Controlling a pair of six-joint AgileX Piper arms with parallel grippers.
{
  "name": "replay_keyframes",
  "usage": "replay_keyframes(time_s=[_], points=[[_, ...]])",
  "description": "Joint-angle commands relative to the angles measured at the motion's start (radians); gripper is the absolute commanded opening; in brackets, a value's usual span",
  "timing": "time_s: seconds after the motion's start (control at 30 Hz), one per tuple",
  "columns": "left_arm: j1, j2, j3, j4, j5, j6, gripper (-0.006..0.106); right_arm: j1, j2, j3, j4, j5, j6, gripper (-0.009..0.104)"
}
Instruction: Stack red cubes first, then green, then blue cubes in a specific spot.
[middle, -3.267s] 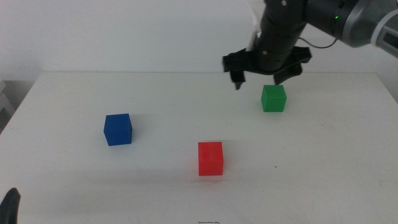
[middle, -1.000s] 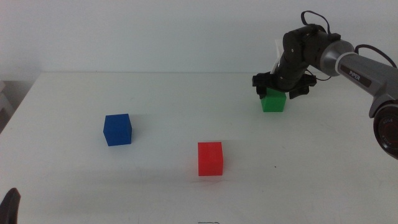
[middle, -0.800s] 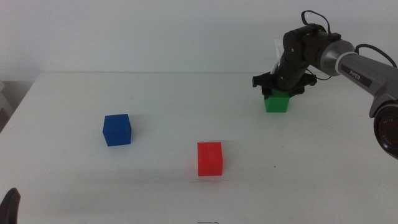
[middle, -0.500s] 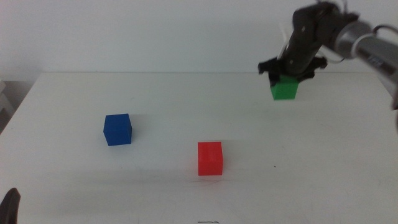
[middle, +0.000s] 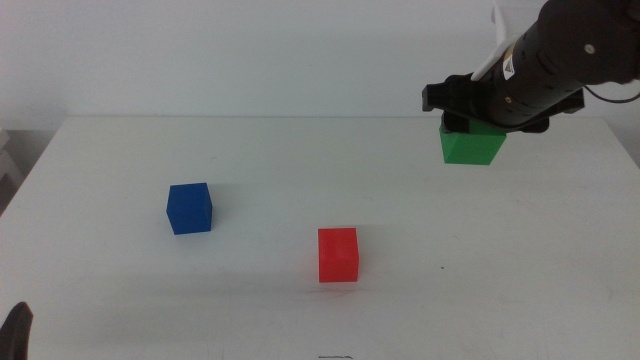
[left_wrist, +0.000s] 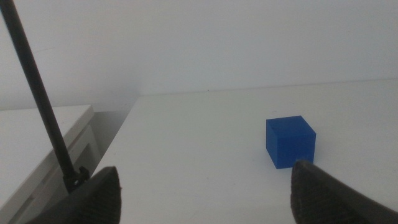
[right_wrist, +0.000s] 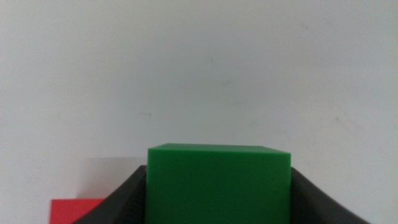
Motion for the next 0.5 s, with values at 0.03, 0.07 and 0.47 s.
replay_keyframes(time_s=[0.03,0.07,0.47], points=[[0.0,-0.017,-0.003,-0.011,-0.079,-0.005,0.094,0.07,-0.068,-0.014,-0.117,0.031,0.143,-0.001],[0.0,-0.017,-0.003,-0.011,-0.079,-0.005,0.094,0.096,-0.064,-0.015,-0.13,0.045,0.178,-0.001],[0.0,-0.017,-0.003,-0.011,-0.079,-0.005,0.094,0.351,0.098,-0.133,-0.168,0.133,0.371,-0.001]])
